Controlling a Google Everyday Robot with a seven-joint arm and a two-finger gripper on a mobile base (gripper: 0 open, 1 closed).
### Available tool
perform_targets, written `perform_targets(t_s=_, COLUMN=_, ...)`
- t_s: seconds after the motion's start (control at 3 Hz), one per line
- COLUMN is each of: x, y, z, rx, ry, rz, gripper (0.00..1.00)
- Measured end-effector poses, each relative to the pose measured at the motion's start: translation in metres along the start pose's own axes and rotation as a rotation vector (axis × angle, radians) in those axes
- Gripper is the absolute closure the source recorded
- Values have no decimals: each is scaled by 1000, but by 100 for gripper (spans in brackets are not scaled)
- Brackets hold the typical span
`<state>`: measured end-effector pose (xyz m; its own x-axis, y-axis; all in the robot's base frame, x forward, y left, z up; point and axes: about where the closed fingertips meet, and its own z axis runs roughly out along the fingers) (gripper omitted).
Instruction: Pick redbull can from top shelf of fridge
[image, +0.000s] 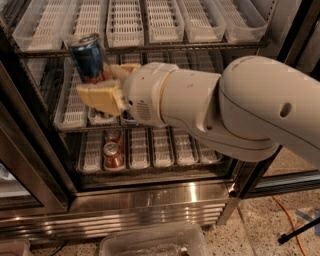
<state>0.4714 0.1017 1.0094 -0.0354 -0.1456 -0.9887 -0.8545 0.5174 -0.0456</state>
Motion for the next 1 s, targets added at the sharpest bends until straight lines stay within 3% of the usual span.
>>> perform_targets(t_s=0.67, x=42, y=52, z=-37, rx=-247, ry=10, rz=179, gripper=100)
perform_targets(t_s=1.0, x=40, y=62, z=-38, rx=-283, ry=12, rz=178, gripper=100)
